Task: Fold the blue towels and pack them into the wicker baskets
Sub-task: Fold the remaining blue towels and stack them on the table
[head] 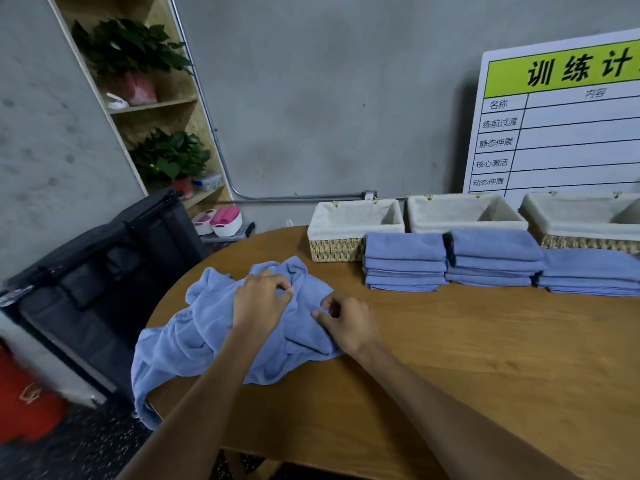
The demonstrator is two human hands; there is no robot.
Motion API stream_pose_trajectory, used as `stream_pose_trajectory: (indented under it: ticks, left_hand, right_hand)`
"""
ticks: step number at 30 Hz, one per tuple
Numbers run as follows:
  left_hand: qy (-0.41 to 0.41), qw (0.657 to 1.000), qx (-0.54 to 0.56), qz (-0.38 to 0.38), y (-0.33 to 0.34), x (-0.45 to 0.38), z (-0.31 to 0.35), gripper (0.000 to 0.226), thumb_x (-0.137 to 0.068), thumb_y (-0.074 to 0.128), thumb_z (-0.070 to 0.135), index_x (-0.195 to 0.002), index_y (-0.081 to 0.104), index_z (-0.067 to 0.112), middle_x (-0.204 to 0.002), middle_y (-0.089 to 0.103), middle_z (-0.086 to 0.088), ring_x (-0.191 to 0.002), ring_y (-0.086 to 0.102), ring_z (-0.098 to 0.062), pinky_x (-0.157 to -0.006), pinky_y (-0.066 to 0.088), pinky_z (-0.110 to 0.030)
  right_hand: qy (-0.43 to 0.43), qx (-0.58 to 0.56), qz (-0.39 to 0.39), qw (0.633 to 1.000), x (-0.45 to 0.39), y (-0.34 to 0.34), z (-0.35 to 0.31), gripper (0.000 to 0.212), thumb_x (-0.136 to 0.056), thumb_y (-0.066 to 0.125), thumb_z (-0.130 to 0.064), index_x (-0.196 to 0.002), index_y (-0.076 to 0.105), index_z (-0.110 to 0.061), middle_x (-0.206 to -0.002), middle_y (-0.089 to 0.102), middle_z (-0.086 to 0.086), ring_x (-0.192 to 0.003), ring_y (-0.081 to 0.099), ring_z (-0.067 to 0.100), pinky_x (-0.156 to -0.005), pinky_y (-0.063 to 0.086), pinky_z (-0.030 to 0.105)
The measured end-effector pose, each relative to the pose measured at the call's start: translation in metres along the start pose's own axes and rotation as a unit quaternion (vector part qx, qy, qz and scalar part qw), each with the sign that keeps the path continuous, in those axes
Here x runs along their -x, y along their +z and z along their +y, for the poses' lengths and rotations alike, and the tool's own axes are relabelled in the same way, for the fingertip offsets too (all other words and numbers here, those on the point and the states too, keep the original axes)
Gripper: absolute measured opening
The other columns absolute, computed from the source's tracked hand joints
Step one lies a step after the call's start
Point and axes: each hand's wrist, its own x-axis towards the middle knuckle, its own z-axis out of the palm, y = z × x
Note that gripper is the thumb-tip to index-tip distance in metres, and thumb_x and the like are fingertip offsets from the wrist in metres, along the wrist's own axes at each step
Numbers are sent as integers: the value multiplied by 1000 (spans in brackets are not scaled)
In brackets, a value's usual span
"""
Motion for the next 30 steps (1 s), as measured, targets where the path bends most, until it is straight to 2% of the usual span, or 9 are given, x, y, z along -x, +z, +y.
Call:
stream_pose_trajectory:
  ticks: [4,8,10,12,14,17,22,27,30]
  left_hand:
    - [-10,999,31,16,0,1,4,12,-90,68,28,-80,73,28,-85,69,8,-81,63,-17,-67,52,-40]
    - [-11,994,109,24,-6,4,21,12,-91,70,28,-79,74,26,-76,68,15,-73,62,-4,-72,52,-38]
    - [22,988,147,29,-7,6,37,10,-90,71,27,-81,74,26,-76,69,14,-73,62,-5,-71,52,-36]
    - [61,982,179,22,-7,8,57,8,-90,69,29,-85,74,27,-79,70,15,-74,62,-5,-72,52,-33]
    - [87,974,210,21,-5,11,76,7,-89,69,28,-87,75,27,-81,70,18,-76,63,-6,-73,51,-27]
    - [105,962,253,12,2,20,105,7,-90,71,22,-88,76,28,-81,70,20,-79,65,-6,-73,50,-21]
    - [127,954,270,-21,24,32,154,17,-89,64,38,-92,78,28,-85,73,11,-80,63,-6,-76,53,-34]
    - [170,920,324,-141,29,50,217,11,-94,69,23,-90,80,23,-83,75,11,-78,68,-4,-73,53,-23]
    - [113,899,414,-91,27,38,248,21,-96,67,15,-81,75,28,-76,75,8,-71,69,-7,-69,54,-22]
  right_hand:
    - [-7,-20,25,999,-4,-3,4,21,-85,71,-42,-77,64,-24,-70,65,-7,-67,60,7,-62,42,30]
    - [-26,-121,21,992,-6,-13,6,27,-91,65,-45,-77,71,-23,-74,70,-5,-71,65,12,-68,54,40]
    - [-21,-232,12,972,-8,-26,-1,35,-96,59,-46,-78,72,-19,-71,70,-2,-69,64,16,-71,54,40]
    - [26,-352,-10,936,-10,-46,-12,38,-99,56,-45,-82,73,-15,-61,63,-8,-59,57,7,-62,48,27]
    - [74,-411,-48,908,-13,-69,-15,40,-99,55,-43,-98,75,-9,-59,61,-12,-56,56,2,-56,45,19]
    - [101,-417,-97,898,-14,-97,-6,33,-99,59,-36,-106,72,-7,-81,72,-1,-70,64,7,-58,49,16]
    - [164,-392,-125,896,-7,-140,26,21,-93,68,-21,-106,75,-7,-93,73,9,-90,66,19,-70,52,27]
    - [179,-418,-82,887,15,-198,64,19,-89,67,3,-107,70,0,-89,71,13,-77,68,18,-60,55,22]
    - [171,-418,-52,891,32,-235,90,18,-87,68,5,-100,69,-7,-84,70,9,-74,65,16,-57,50,21]
